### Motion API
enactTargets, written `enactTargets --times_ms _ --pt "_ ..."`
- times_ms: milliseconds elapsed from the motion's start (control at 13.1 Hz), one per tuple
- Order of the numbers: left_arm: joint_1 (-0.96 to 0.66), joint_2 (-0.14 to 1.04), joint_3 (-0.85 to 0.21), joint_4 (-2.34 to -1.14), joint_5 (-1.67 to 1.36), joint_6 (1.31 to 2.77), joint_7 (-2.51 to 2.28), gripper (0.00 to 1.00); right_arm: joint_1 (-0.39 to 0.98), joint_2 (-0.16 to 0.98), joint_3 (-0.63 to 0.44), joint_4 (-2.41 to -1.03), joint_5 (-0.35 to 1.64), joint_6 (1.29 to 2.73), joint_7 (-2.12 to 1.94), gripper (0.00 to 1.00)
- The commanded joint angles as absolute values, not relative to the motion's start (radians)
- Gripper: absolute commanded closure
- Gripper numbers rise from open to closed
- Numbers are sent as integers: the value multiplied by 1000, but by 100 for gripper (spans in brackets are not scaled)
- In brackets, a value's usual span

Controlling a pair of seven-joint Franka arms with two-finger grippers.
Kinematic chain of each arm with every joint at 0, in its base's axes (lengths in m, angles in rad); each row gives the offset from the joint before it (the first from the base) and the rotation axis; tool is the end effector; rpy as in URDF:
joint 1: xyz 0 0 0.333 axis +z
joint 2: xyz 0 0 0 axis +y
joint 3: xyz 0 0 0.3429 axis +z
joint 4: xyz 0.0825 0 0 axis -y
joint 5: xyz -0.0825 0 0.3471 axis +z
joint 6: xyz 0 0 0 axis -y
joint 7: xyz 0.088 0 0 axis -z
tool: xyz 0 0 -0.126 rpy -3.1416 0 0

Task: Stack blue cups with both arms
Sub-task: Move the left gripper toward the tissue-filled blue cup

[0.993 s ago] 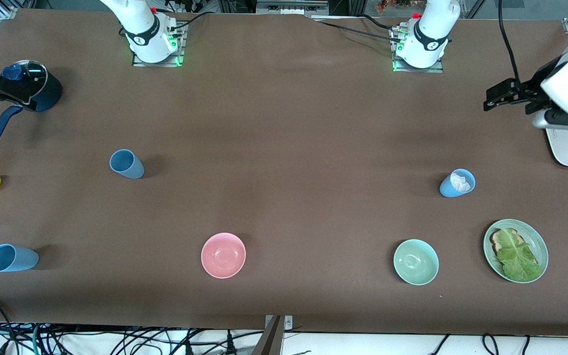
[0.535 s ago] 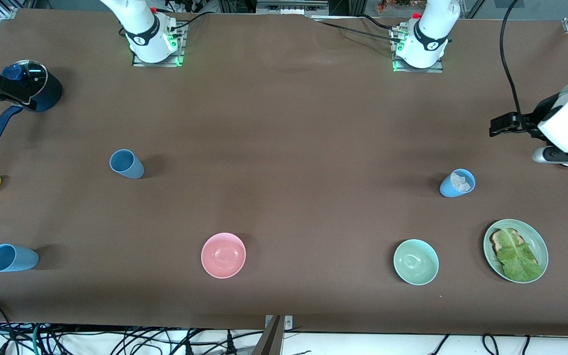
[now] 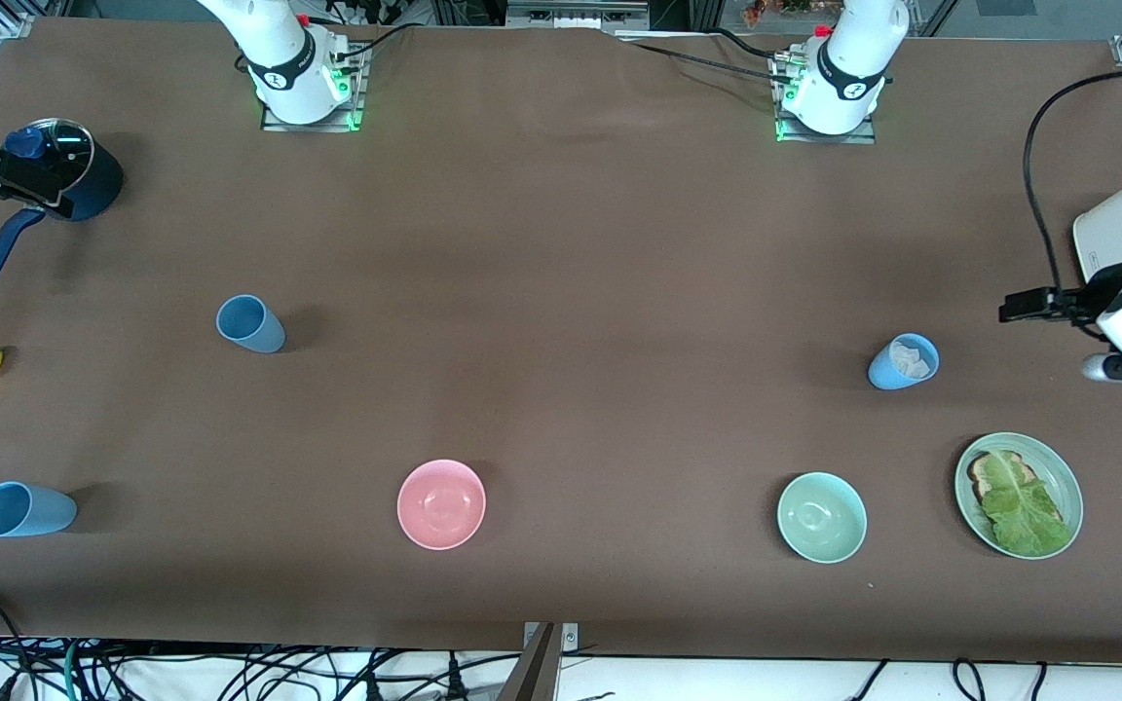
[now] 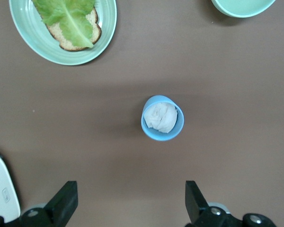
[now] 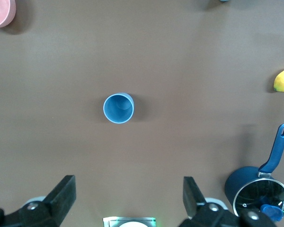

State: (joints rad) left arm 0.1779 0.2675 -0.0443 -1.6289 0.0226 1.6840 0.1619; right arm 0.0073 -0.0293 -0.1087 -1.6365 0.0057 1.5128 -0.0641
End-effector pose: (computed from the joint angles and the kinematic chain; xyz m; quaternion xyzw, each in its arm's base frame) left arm 0.5790 0.0830 0.4674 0.9942 -0.0164 -0.1055 0.0105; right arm 0.4955 -0.0505 0.6142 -0.9987 0.0185 0.0467 0.0083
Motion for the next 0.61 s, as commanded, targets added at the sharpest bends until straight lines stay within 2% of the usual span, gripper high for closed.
enactTargets --times_ms 0,229,535 --pt "175 230 -49 -1736 29 1793 176 0 9 -35 -107 -1634 5 1506 -63 0" --pt "163 140 -48 -1952 29 2027 176 0 9 -35 -109 -1634 5 1506 -63 0" --pt "175 137 -48 -2109 28 2247 176 0 9 -35 -109 -1634 5 1505 -63 0"
